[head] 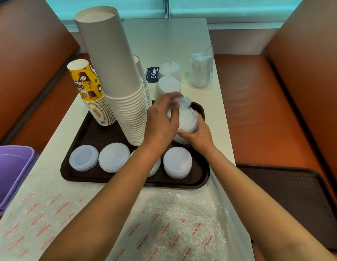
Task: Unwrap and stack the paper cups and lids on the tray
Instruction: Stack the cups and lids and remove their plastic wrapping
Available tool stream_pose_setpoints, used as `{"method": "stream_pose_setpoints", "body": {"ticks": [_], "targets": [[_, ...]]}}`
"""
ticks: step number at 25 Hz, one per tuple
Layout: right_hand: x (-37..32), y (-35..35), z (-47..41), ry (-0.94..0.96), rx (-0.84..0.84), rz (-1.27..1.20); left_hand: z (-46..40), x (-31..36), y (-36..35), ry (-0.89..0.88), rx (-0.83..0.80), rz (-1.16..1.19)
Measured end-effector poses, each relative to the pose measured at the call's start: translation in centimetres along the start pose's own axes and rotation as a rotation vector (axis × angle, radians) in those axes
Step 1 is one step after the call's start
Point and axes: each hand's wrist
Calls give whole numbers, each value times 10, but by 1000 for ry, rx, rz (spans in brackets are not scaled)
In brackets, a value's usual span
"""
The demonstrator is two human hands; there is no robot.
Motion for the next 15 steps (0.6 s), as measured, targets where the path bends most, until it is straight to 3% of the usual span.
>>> {"method": "stream_pose_setpoints", "body": {"ticks": [4,9,15], "targets": [[-1,0,-1,-13,-10,33,58,-34,4,-261,-202,-35],[-1,0,-1,-6,1,69,99,-61,5,-311,-479,-101],[-2,0,0,5,5,74,102,-68,0,-400,-455,-168]]}}
Point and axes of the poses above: each hand's wrist, its own z-axis away from the middle knuckle, its own y-axis out of the back of the hand, x = y × z, and after that the axes turned 3 degrees about -z, right-handed
